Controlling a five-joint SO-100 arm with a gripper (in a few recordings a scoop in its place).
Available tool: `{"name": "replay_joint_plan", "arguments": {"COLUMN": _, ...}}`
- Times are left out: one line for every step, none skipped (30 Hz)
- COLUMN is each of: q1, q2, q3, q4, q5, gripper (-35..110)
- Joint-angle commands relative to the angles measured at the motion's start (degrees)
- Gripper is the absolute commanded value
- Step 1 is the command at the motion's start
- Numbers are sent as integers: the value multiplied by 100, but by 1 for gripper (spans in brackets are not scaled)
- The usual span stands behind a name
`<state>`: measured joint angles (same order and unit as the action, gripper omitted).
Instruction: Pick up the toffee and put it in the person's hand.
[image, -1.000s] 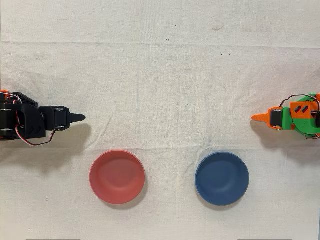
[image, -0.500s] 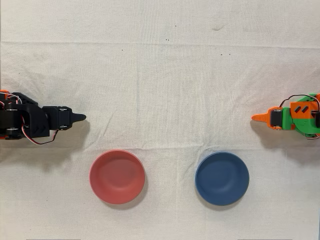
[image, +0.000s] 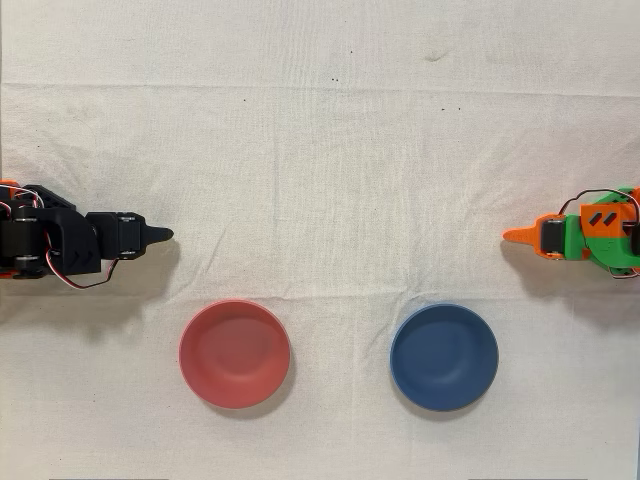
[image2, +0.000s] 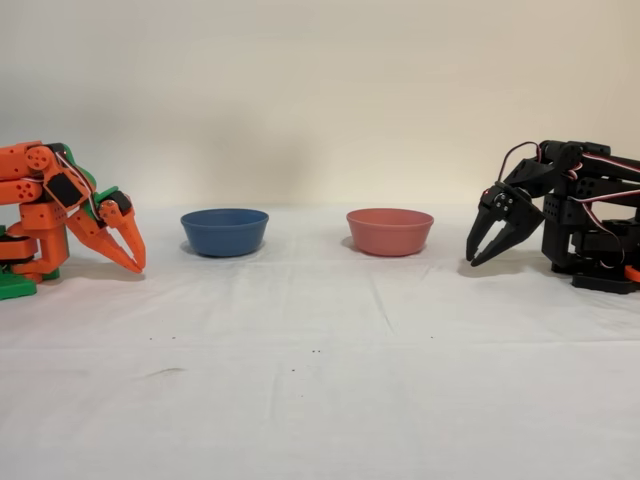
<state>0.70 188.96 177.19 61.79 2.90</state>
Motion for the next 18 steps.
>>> {"name": "replay_joint_plan", "arguments": {"q1": 79, "q2": 404, "q3": 220, "q4": -281, "q5": 149, "gripper": 0}}
{"name": "replay_joint_plan", "arguments": {"q1": 79, "q2": 404, "q3": 299, "q4": -404, "q5": 149, "gripper": 0}}
{"name": "replay_joint_plan", "arguments": {"q1": 70, "q2": 404, "q3": 492, "q4": -615, "q5": 193, "gripper": 0}}
{"name": "replay_joint_plan", "arguments": {"q1": 62, "q2": 404, "q3": 703, "q4": -712, "q5": 492, "gripper": 0}}
{"name": "replay_joint_plan", "arguments": {"q1": 53, "q2": 404, "q3": 703, "q4": -694, "q5": 606, "gripper": 0}}
{"name": "replay_joint_plan", "arguments": {"q1": 44, "q2": 404, "q3": 703, "q4": -712, "q5": 580, "gripper": 0}}
{"name": "replay_joint_plan", "arguments": {"q1": 9, "q2": 404, "q3": 703, "q4": -712, "q5": 563, "gripper": 0}}
{"name": "replay_joint_plan", "arguments": {"q1": -9, "q2": 404, "q3": 703, "q4": -712, "q5": 545, "gripper": 0}}
{"name": "replay_joint_plan", "arguments": {"q1": -18, "q2": 404, "q3": 703, "q4": -712, "q5": 545, "gripper": 0}}
{"name": "replay_joint_plan", "arguments": {"q1": -18, "q2": 404, "q3": 703, "q4": -712, "q5": 545, "gripper": 0}}
{"name": "replay_joint_plan", "arguments": {"q1": -18, "q2": 404, "q3": 703, "q4": -712, "q5": 527, "gripper": 0}}
{"name": "replay_joint_plan", "arguments": {"q1": -18, "q2": 404, "q3": 703, "q4": -712, "q5": 527, "gripper": 0}}
{"name": "replay_joint_plan", "arguments": {"q1": -18, "q2": 404, "q3": 703, "q4": -703, "q5": 519, "gripper": 0}}
{"name": "replay_joint_plan", "arguments": {"q1": -18, "q2": 404, "q3": 703, "q4": -703, "q5": 519, "gripper": 0}}
{"name": "replay_joint_plan", "arguments": {"q1": -18, "q2": 404, "q3": 703, "q4": -703, "q5": 519, "gripper": 0}}
{"name": "replay_joint_plan", "arguments": {"q1": -18, "q2": 404, "q3": 703, "q4": -703, "q5": 519, "gripper": 0}}
{"name": "replay_joint_plan", "arguments": {"q1": -18, "q2": 404, "q3": 703, "q4": -703, "q5": 519, "gripper": 0}}
{"name": "replay_joint_plan", "arguments": {"q1": -18, "q2": 404, "q3": 703, "q4": -703, "q5": 519, "gripper": 0}}
